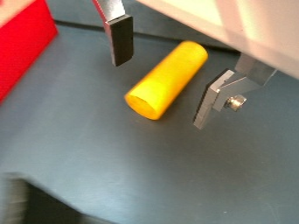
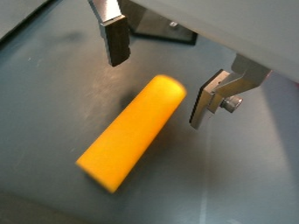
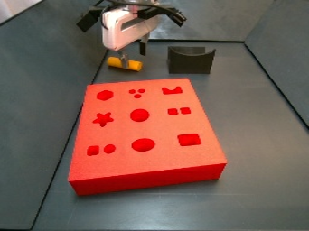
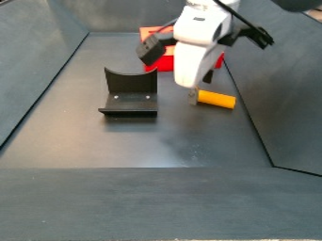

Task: Pick up the oval object. Move up. Place the oval object on the fixture. Regrasp the oval object. Move to above the board. Insert the oval object.
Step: Pick up the oval object.

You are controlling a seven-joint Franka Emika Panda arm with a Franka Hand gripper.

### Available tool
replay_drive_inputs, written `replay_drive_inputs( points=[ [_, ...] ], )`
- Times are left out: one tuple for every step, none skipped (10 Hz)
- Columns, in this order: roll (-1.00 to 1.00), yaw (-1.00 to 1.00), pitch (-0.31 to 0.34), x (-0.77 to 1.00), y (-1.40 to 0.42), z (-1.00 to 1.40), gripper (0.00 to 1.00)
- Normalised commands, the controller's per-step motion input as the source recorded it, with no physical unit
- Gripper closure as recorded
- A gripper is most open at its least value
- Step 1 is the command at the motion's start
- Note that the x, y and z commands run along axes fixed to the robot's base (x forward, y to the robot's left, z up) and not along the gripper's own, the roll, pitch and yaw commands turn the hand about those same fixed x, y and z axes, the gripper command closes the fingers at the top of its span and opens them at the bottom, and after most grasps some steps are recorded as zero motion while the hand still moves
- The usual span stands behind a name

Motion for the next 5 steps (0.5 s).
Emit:
replay_drive_inputs(
  points=[
    [-0.11,0.01,-0.274,-0.07,0.00,-0.38,0.00],
    [-0.13,0.00,-0.233,0.00,-0.11,-0.17,0.00],
    [-0.05,0.00,-0.133,0.10,-0.15,-0.19,0.00],
    [-0.03,0.00,-0.074,0.00,0.00,-0.02,0.00],
    [0.00,0.00,-0.029,0.00,0.00,0.00,0.00]
  ],
)
